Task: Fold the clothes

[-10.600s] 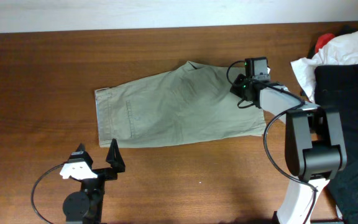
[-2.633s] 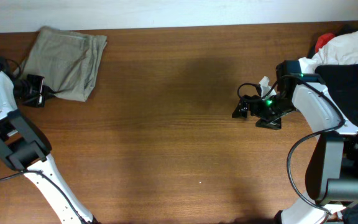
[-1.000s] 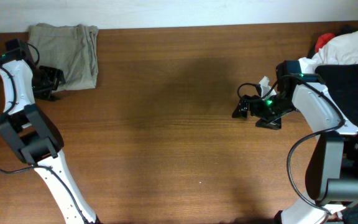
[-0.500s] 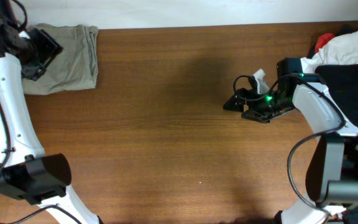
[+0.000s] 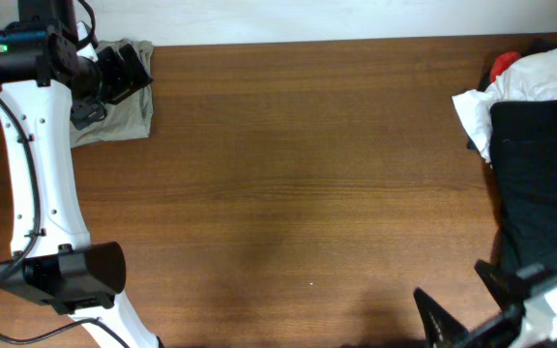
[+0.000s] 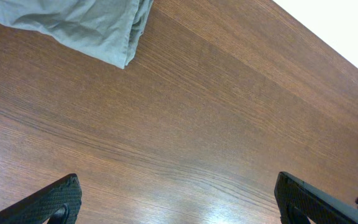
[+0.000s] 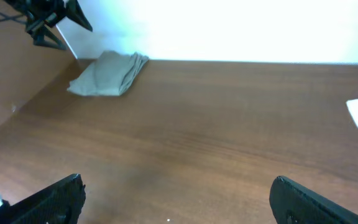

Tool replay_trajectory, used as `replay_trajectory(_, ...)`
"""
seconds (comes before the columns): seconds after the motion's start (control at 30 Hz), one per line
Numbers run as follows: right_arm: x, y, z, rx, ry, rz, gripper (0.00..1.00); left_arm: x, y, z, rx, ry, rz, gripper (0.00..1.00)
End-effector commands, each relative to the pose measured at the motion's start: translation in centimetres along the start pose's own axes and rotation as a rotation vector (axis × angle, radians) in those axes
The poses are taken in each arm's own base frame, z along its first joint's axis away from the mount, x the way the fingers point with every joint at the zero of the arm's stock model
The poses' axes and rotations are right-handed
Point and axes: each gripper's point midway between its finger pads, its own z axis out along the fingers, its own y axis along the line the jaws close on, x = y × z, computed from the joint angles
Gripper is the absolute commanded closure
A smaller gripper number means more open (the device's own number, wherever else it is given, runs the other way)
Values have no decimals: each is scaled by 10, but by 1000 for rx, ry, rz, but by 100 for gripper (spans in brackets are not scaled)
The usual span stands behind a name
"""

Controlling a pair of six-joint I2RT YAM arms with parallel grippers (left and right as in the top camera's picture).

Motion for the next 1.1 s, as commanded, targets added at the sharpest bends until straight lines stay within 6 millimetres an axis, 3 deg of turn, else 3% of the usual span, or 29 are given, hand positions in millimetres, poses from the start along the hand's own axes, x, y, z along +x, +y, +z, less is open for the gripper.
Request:
replay_trajectory(0.0, 2, -6, -5, 47, -20, -4, 1, 0, -5, -14, 21, -28, 20, 1)
replay_trajectory(0.67, 6, -6, -5, 47, -4, 3, 1, 0, -5, -14, 21, -28, 19, 1)
replay_trajectory(0.77, 15, -8, -3, 47, 11, -104, 1, 0, -5, -14, 21, -28, 19, 1)
replay_trajectory(0.87, 38, -23, 18, 72, -17, -165, 1, 0, -5, -14, 21, -28, 20, 1)
replay_trajectory(1.07, 69, -54, 99, 20, -237, -281, 1, 0, -5, -14, 21, -28, 20, 1)
